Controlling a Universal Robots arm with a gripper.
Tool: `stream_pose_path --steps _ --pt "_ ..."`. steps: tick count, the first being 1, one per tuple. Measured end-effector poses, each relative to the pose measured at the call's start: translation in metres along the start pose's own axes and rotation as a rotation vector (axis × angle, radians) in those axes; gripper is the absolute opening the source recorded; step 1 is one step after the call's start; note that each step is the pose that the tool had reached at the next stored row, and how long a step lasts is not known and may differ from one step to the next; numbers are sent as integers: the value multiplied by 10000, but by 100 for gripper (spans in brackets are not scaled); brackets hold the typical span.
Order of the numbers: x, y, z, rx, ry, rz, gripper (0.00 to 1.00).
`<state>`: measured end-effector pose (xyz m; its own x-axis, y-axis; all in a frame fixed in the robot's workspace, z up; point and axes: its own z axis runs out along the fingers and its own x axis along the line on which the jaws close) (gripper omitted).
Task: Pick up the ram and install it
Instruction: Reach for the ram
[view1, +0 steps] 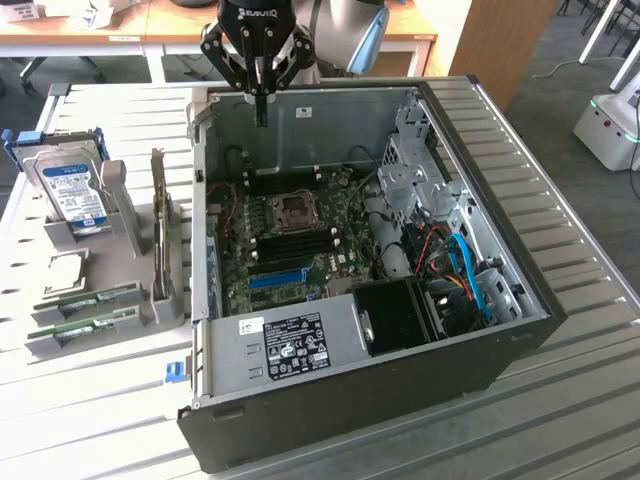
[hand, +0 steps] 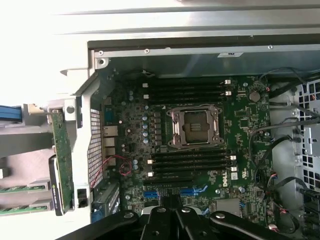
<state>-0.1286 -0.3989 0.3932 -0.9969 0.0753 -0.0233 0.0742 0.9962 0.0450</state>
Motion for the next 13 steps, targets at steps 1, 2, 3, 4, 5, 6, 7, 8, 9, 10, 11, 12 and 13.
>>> stream_pose_path --steps 1,2,3,4,5,6,7,8,9,10,11,12,13 --pt "14 -1 0 0 -1 0 11" --pt "29 -2 0 0 0 1 11" --pt "46 -3 0 0 0 0 11" --pt "65 -5 -1 0 0 0 11" --pt "83 -6 -1 0 0 0 11" --pt "104 -8 -1 -1 -1 0 11" --pt "124 -9 -1 -1 0 0 11" --pt "143 -11 -1 0 -1 0 11" --pt "163 -12 -2 0 0 1 11" --pt "182 -13 -2 0 -1 1 11" --pt "199 -15 -2 -1 -1 0 11" --pt "217 -16 -2 -1 0 0 11" --pt "235 -18 -3 0 0 0 11"
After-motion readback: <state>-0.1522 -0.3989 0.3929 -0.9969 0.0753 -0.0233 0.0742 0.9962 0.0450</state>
